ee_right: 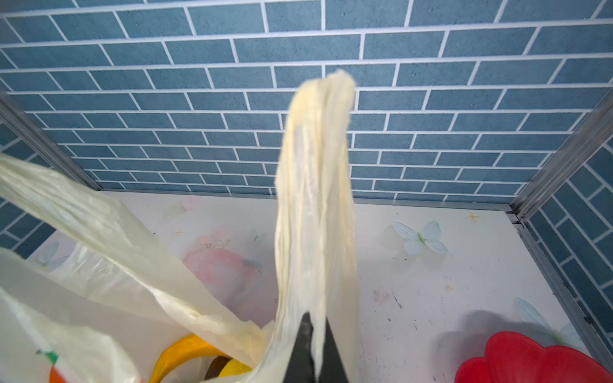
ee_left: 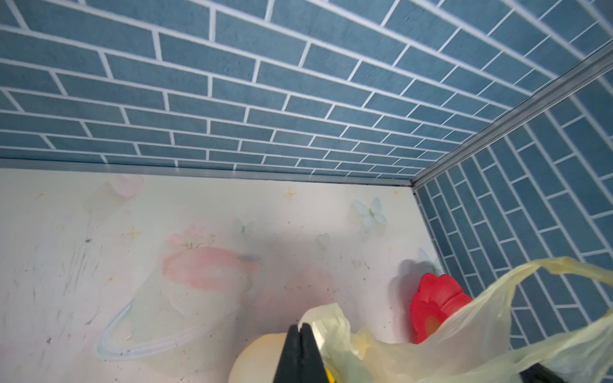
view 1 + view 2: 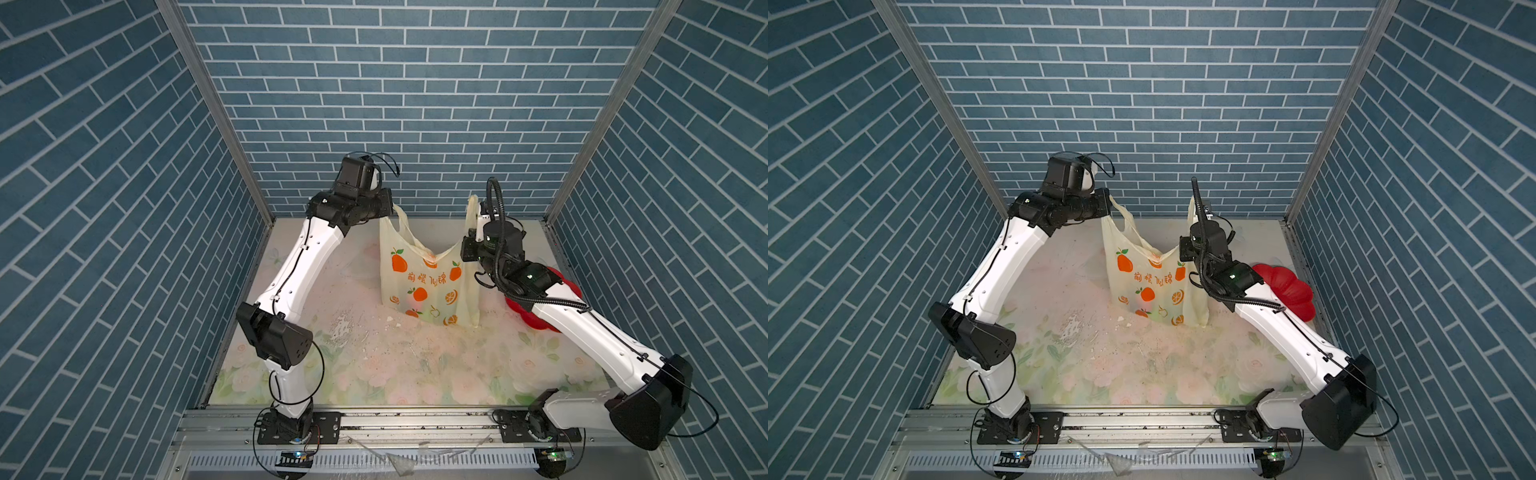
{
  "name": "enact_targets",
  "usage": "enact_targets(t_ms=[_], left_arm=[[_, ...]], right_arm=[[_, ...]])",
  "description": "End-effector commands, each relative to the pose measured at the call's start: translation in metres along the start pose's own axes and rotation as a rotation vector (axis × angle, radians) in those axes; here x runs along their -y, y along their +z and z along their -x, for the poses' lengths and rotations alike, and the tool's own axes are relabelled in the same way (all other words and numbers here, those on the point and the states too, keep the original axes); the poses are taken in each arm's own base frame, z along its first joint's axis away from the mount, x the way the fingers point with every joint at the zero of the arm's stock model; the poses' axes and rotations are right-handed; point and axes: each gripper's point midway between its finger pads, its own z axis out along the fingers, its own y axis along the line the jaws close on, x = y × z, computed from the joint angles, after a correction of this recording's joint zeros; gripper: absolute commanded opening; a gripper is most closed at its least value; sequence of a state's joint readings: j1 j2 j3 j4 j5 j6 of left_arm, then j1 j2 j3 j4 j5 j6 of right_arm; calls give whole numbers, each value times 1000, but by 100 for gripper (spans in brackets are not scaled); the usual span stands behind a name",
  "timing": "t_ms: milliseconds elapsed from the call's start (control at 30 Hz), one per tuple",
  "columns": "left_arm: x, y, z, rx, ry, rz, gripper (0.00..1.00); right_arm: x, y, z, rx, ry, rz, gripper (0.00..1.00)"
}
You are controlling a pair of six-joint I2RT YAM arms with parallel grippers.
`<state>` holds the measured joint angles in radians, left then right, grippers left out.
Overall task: Take fruits out of the plastic bag
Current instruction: Spread open the plastic bag at the top-center of the table.
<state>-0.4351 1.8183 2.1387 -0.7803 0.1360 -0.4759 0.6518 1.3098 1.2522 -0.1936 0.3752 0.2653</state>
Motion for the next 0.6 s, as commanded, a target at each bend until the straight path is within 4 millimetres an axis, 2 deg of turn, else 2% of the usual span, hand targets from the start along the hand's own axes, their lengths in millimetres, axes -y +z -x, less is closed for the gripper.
enact_targets(t_ms=[0,67,133,167,233,300,400,467,567], left_arm=[[25,-50,23,133,-28,-110,0],[16,-62,10,161,-51,-109,0],[-1,-66,-12,169,-85,-85,0],[-15,-66,-26,164,-105,-54,0],[-49,-61,-56,139,-147,26,0],[-104,-50,-96,83,-259,151,0],[-176,-36,-153,0,-426,266,0],[-192,-27,-178,-61,-450,278,0],[-181,-14,-196,-137,-431,211,0]], right_arm=[[-9,-19,23,54,43,91,0],[-11,-23,13,36,70,122,0],[-10,-25,-3,14,102,133,0],[-8,-23,-17,-10,123,129,0],[-2,-18,-47,-56,159,102,0],[8,-11,-83,-117,198,54,0],[22,-6,-127,-178,259,-13,0],[28,-5,-149,-203,286,-29,0],[31,-8,-160,-207,303,-28,0]])
